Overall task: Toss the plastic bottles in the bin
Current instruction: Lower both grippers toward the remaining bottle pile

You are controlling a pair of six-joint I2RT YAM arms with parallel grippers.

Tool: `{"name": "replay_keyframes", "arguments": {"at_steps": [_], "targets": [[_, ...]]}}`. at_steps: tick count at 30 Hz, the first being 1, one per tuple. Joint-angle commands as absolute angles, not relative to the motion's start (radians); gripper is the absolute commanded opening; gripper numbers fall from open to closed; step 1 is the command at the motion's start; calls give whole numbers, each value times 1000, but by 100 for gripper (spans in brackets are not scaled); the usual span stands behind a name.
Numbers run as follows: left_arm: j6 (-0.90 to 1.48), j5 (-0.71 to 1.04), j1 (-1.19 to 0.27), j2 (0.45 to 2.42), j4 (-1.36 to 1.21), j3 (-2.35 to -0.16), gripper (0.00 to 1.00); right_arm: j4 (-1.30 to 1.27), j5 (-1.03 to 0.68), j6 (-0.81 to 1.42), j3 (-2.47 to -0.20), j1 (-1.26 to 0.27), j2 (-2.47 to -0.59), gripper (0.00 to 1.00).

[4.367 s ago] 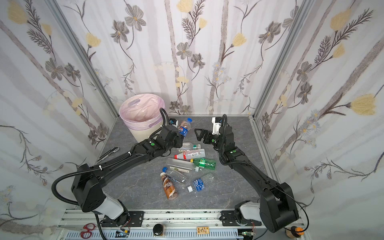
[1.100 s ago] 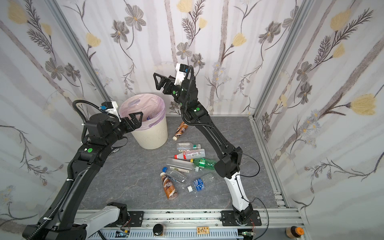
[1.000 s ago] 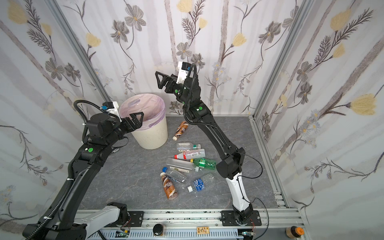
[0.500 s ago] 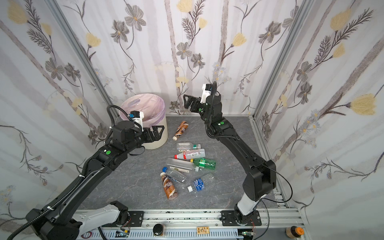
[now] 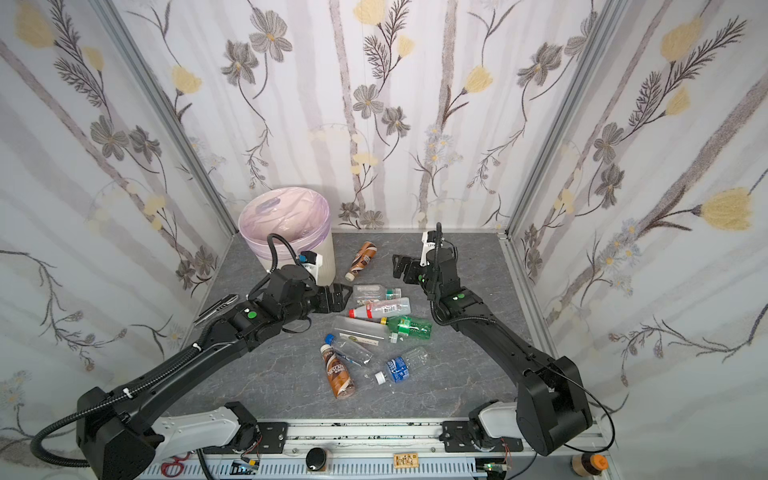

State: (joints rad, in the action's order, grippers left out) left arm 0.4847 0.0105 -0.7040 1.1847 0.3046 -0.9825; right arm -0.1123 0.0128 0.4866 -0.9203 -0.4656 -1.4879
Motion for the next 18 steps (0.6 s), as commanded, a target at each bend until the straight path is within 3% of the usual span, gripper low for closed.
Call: {"name": "replay_keyframes", "arguments": {"at_steps": [1,18], "targets": [[521,-10,-735,1186,297,-934,100,-84,42,485,-847,-489,-1452,100],[581,-10,-764,1181,296,-806,100,37,163,427,-739,-792,-1462,100]]}}
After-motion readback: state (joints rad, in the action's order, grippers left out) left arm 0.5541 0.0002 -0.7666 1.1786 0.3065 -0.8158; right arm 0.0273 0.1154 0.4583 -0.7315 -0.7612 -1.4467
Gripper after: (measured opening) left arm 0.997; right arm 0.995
